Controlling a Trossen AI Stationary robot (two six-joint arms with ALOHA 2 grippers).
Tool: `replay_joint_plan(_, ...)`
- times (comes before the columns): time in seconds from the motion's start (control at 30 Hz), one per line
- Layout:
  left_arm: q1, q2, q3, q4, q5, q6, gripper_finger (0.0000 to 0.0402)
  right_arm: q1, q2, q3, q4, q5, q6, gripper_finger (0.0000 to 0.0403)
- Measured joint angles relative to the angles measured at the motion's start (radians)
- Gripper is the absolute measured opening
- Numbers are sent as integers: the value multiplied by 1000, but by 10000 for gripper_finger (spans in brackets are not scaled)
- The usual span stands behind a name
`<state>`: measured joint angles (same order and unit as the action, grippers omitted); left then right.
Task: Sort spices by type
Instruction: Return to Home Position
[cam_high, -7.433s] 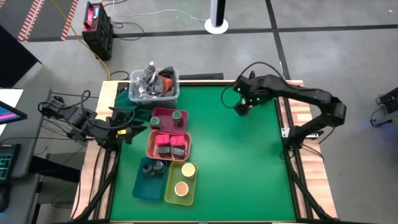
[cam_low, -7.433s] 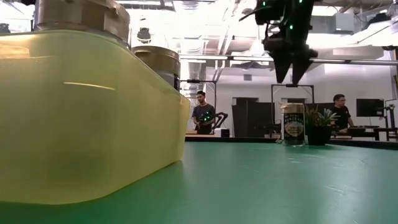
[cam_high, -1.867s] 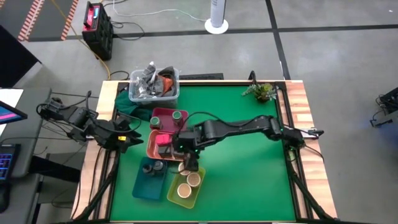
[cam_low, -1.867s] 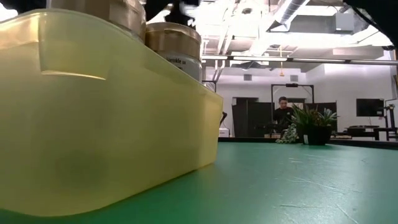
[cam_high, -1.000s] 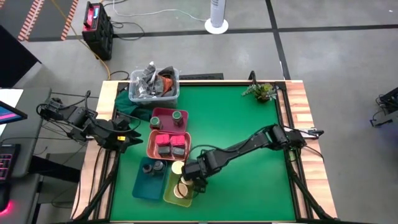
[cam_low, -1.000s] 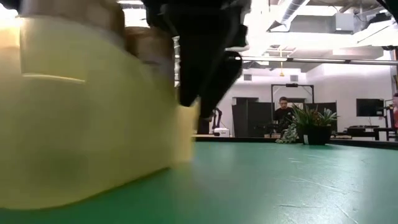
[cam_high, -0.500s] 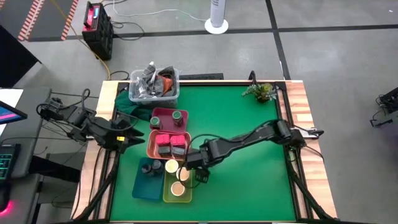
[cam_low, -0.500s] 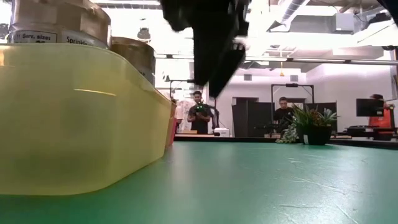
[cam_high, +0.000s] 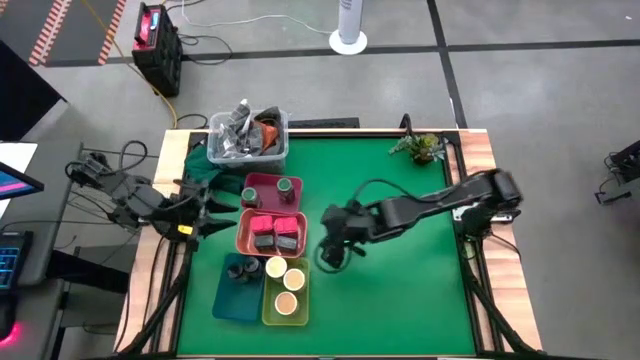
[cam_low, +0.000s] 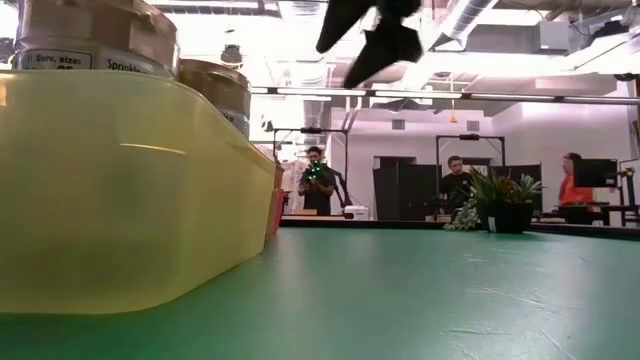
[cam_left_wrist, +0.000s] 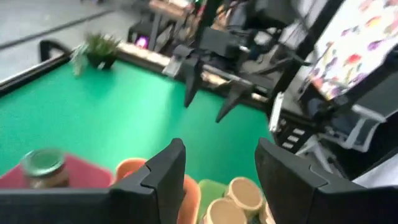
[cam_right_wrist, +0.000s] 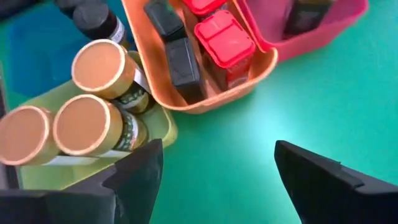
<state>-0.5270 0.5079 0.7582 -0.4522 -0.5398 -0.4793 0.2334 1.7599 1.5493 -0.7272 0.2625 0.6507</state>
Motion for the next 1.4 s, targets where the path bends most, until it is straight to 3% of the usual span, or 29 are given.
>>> replay_joint_plan(0.23,-33,-56,-237,324,-78,74,161,-29,-216,-349,310,34,116,330)
replay_joint_plan(0.47,40,-194,-409,356,-88,-35,136,-125,-366,-579,533,32,137,330)
replay_joint_plan(0.83,123,-509,-423,188,-149,6,111,-296,-673,-834,623,-11,129,330)
replay_joint_plan(1.1,125,-495,-415,133,-225,30,101,-398,-976,-976,620,-3,111,324)
replay_joint_plan(1.4,125,-499,-414,187,-278,92,84,-465,-1271,-1067,567,30,52,298)
